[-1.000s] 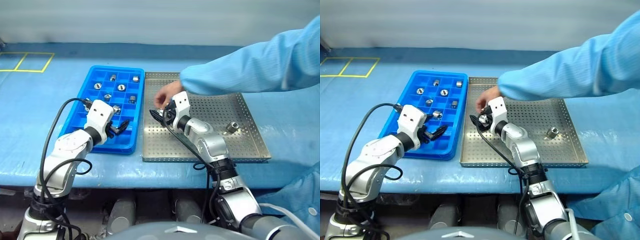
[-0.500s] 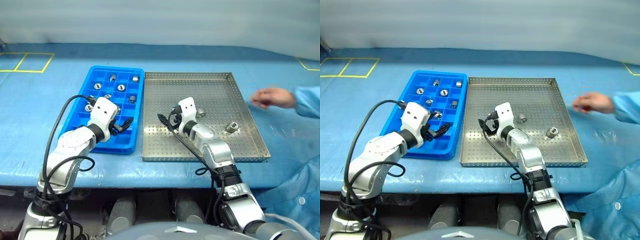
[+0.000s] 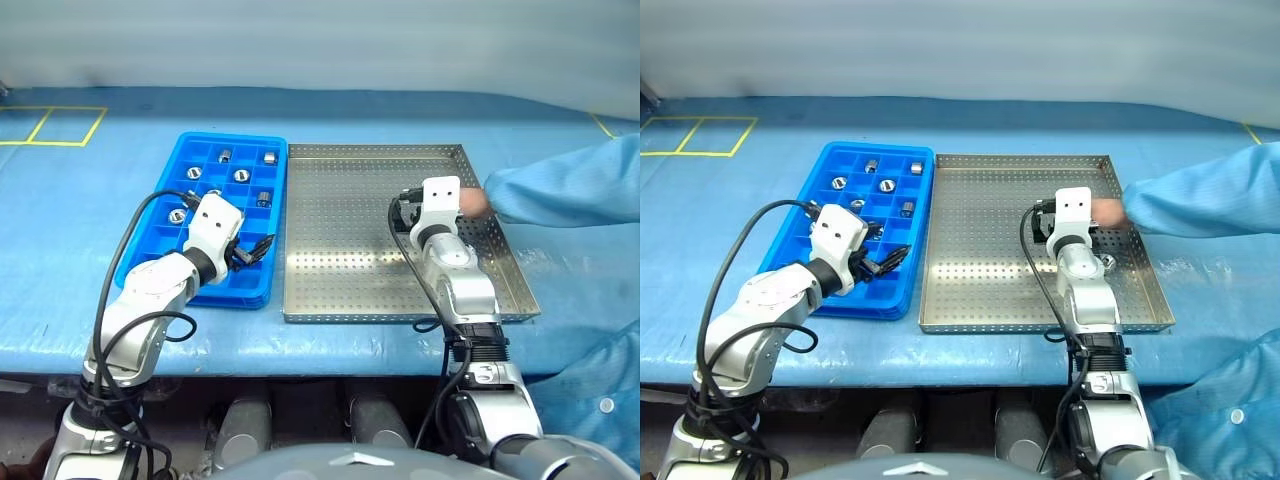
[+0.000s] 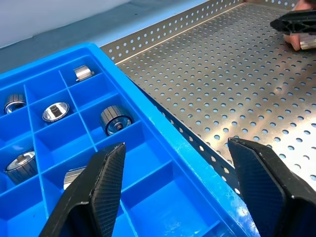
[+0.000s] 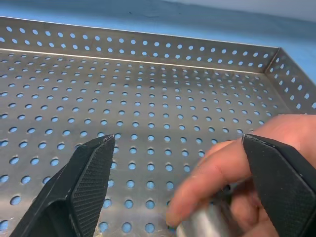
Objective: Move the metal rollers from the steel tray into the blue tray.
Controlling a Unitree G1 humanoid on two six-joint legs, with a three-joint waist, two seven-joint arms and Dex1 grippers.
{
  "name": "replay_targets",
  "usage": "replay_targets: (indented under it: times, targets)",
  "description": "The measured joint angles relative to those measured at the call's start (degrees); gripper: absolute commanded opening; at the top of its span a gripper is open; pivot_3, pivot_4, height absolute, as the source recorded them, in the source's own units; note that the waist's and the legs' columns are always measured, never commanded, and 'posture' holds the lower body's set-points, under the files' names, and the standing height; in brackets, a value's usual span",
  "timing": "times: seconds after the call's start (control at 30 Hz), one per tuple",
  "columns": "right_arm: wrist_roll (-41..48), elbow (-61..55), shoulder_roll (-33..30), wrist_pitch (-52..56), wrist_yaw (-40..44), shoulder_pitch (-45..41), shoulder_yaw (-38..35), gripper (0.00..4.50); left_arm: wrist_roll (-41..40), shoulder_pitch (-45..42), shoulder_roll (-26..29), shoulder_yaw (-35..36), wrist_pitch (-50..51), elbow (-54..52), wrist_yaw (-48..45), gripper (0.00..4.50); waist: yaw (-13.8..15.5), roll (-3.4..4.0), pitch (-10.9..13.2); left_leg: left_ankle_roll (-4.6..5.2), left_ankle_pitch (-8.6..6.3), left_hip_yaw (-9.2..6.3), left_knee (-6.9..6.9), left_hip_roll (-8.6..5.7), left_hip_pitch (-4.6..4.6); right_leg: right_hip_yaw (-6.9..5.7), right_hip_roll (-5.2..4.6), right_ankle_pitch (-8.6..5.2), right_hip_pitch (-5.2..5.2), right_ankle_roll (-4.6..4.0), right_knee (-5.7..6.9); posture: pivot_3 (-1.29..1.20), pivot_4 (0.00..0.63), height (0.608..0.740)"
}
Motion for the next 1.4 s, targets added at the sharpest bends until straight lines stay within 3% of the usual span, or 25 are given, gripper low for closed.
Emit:
replay_targets:
  times: [0.5, 0.9, 1.0, 1.17, 1.4]
  targets:
    - [2.97, -0.34, 0.37, 3.16, 4.34, 1.17, 1.12, 4.35, 0.03, -0.01, -0.04, -0.01, -0.21, 0.51, -0.03, 3.62, -0.17, 0.00, 0.00, 0.00, 0.00, 0.00, 0.00, 0.00, 0.00, 0.00, 0.00, 0.01, -0.01, 0.01, 0.00, 0.07, 0.150, 0.740]
    - [3.23, -5.13, 6.06, 7.31, 5.79, 7.53, 6.31, 4.35, 0.08, -0.02, -0.04, -0.01, -0.37, 0.81, 0.00, 3.62, -0.10, -0.01, -0.03, 0.00, 0.00, -0.02, 0.06, 0.00, 0.04, -0.02, 0.00, 0.01, 0.05, 0.01, 0.00, 0.07, 0.150, 0.740]
    - [2.95, -5.59, 6.23, 7.26, 5.69, 8.08, 6.43, 3.77, 0.11, -0.02, -0.05, -0.02, -0.38, 0.82, 0.04, 3.62, -0.12, -0.01, -0.04, 0.00, 0.00, -0.02, 0.05, 0.01, 0.08, -0.03, 0.00, 0.00, 0.07, 0.01, 0.01, 0.07, 0.150, 0.740]
    - [2.93, -5.68, 6.21, 7.12, 5.60, 8.12, 5.83, 2.22, 0.21, -0.02, -0.06, -0.05, -0.44, 1.48, 0.11, 3.62, -0.23, -0.01, -0.04, 0.00, 0.00, -0.02, 0.04, 0.02, 0.07, -0.02, 0.01, 0.01, 0.06, 0.01, 0.01, 0.07, 0.150, 0.740]
    - [3.13, -8.51, 5.89, 8.40, 7.65, 8.19, 7.56, 2.22, -0.87, 0.01, 0.37, 2.47, 0.33, 1.53, -0.13, 3.62, -0.22, 0.00, -0.03, 0.00, 0.00, -0.01, 0.01, 0.02, 0.01, -0.02, 0.01, 0.00, -0.03, 0.01, 0.01, 0.09, 0.150, 0.740]
